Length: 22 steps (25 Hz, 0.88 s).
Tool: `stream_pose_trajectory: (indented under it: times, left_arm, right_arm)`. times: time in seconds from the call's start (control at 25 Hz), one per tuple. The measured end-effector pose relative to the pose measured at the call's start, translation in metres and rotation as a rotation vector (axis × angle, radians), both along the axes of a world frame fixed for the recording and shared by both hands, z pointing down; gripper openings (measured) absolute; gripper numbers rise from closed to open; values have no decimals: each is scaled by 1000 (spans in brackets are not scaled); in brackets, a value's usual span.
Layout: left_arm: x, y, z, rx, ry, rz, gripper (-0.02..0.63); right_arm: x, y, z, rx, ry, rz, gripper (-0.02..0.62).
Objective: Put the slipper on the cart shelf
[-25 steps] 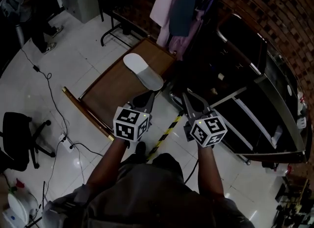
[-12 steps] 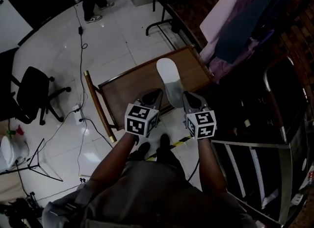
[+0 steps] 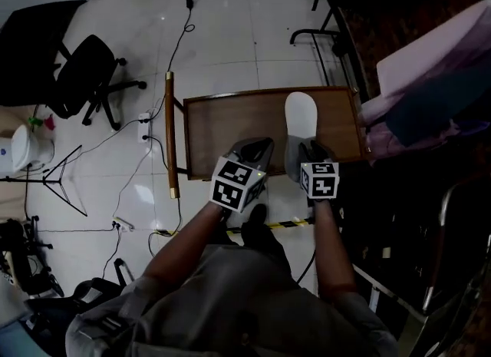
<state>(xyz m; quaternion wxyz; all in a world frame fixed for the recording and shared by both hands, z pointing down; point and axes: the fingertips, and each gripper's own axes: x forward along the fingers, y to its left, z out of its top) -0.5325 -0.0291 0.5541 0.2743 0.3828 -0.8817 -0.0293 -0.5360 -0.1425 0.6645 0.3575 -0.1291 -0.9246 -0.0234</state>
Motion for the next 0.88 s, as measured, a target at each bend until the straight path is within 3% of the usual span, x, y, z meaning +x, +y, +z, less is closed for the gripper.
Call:
stream_pose_trajectory:
  times: [0.32,0.4,0.68,0.88]
  left_arm:
    - [7,29,16,-32,33,-104,8]
    - [10,38,18,-28,34,-108,8]
    - [15,49,9,-6,25,-88,8]
    - [23,49,-8,27,-11,-6,8]
  right_arm:
    - [-11,-1,60,43,128,17,99]
    - [-9,7,64,48,133,12,45]
    - [-8,19,24,36,45,8,11]
    - [8,30,-43,38,-88,37,9]
